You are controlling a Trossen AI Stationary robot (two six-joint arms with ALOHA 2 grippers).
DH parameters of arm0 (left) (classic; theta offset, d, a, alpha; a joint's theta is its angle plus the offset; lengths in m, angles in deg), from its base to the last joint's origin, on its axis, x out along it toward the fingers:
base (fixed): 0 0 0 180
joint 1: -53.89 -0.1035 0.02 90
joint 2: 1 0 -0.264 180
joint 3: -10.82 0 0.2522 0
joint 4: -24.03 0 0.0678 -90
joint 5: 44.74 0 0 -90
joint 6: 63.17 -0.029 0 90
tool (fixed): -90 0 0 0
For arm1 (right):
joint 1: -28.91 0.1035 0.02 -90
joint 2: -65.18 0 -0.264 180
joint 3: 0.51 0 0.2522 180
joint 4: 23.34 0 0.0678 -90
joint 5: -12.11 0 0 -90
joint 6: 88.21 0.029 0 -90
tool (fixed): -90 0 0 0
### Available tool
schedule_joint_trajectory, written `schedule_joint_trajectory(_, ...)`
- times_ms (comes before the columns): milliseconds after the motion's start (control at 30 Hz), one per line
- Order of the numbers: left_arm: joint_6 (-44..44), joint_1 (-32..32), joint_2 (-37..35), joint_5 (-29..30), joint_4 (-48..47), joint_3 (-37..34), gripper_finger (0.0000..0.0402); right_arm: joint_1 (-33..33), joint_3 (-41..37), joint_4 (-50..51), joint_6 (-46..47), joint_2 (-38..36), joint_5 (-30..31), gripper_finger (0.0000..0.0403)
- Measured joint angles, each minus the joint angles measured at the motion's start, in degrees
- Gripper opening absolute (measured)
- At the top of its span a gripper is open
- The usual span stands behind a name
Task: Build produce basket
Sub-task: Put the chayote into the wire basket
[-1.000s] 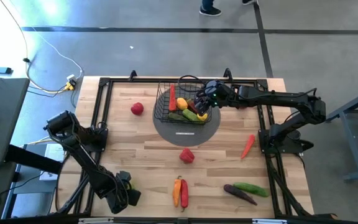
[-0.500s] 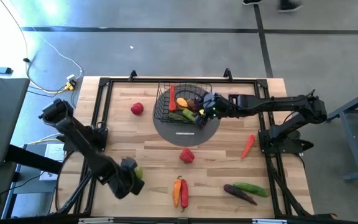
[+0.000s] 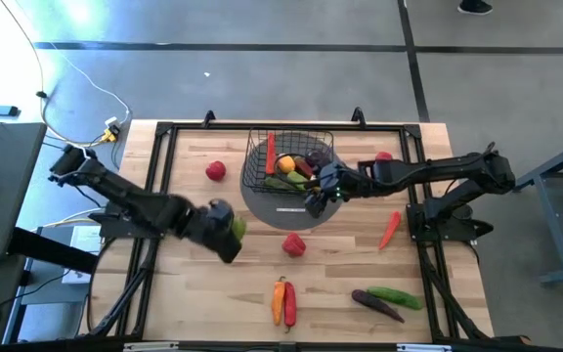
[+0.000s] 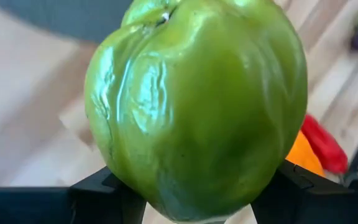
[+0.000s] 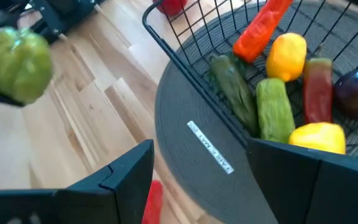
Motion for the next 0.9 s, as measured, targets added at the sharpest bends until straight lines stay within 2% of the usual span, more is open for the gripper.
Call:
schedule_joint_trajectory(367,-17.46,-18.03,-2.65,-0.50,3.73,-0.02,0.0207,0.52,0.00,0.86,0.33,0.00,-0.48,0.0240)
schedule_joint_trajectory(667,-30.59,-31.58,-2.99,-3.09,15.89,-0.02,0.0207,0.50,0.00,0.84,0.27,0.00,1.22,0.0240)
schedule_joint_trajectory(900,-38.98,-40.17,-2.99,-5.16,20.75,-0.02,0.0209,0.50,0.00,0.82,0.27,0.00,4.09,0.0240)
